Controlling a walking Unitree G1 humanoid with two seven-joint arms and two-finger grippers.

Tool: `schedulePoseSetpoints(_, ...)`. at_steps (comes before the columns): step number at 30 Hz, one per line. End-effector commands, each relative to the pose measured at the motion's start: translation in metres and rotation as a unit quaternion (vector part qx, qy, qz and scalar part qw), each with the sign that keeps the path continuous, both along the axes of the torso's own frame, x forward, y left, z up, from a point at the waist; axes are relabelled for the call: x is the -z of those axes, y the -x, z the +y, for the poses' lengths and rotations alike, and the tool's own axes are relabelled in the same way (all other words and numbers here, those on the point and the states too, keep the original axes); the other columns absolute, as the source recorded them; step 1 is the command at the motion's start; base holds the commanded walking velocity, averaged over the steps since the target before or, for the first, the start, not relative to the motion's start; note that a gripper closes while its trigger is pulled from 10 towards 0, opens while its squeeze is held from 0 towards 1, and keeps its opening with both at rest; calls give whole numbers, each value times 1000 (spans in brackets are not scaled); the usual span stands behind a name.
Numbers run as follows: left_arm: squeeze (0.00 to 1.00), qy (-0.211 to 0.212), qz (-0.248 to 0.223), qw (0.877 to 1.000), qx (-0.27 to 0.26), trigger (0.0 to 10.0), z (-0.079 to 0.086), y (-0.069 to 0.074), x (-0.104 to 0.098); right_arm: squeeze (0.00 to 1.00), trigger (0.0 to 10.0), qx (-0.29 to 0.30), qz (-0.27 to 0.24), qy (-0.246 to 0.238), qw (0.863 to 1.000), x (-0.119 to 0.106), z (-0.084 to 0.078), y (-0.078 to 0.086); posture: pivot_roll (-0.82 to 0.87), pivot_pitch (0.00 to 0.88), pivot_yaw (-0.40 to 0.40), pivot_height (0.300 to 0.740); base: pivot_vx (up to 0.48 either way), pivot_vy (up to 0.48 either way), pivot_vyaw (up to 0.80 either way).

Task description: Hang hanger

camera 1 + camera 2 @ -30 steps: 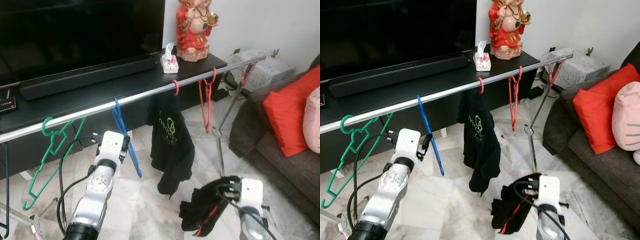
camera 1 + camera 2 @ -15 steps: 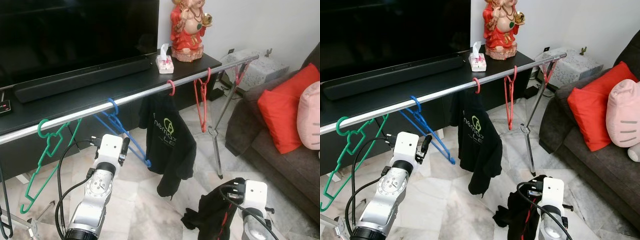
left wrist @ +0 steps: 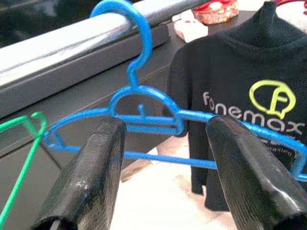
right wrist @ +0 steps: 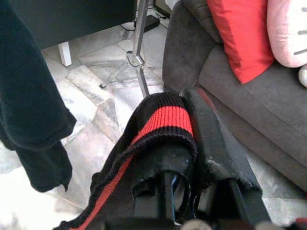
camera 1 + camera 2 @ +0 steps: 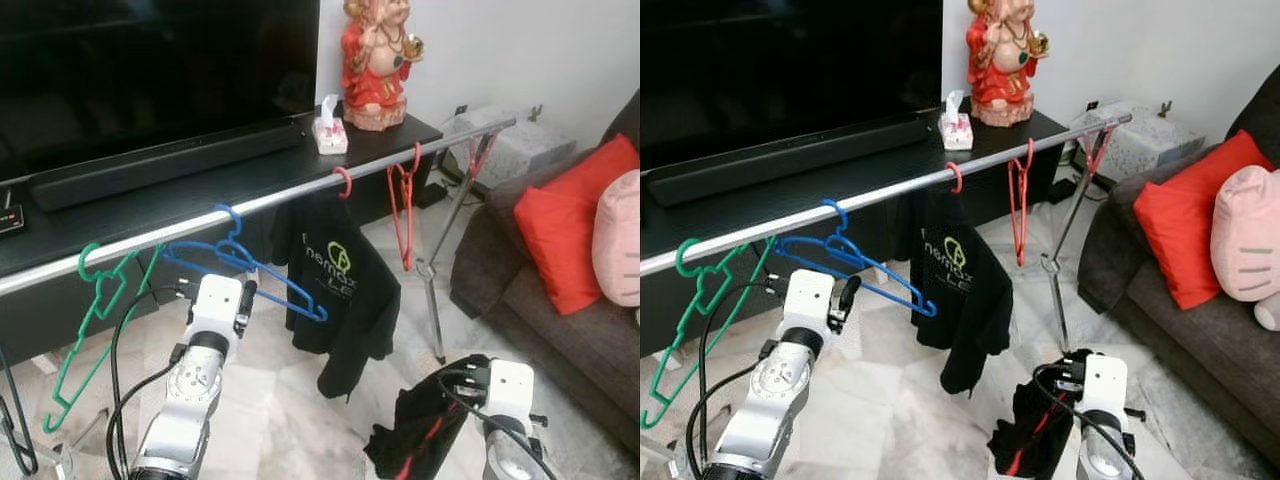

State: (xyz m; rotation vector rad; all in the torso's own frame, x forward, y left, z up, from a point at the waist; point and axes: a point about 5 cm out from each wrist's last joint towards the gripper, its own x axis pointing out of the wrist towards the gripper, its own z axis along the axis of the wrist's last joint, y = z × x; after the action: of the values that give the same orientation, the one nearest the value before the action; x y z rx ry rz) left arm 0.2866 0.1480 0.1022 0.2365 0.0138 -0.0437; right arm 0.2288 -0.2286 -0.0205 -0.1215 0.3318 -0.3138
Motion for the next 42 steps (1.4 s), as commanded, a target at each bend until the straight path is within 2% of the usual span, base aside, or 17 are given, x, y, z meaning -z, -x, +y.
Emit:
schedulePoseSetpoints(1,0,3,4,1000,4,10000,-2,1,-1,0,10000,7,-14,-1,1000,-4,-3,-4,-85,0,-57,740,300,0,0)
schedulePoseSetpoints(8,0,-4,1,1000,8,10000,-3,1,-2,0,10000,7,-16,0,1000,-5,-3,-4,-86,0,-57,740,293,0,0)
schedulePoseSetpoints(20,0,-4,1,1000,12,10000,0,11,0,0,10000,7,-11,-1,1000,-3,-3,-3,-85,0,-57,740,0,0,0)
schedulePoseSetpoints(36,0,-4,5,999,32,10000,-8,7,-3,0,10000,5,-13,-1,1000,-4,-2,-4,-81,0,-56,740,0,0,0)
schedulePoseSetpoints(42,0,-4,7,999,31,10000,-8,7,-3,0,10000,3,-10,-1,1000,-3,-1,-4,-81,0,-56,740,263,0,0)
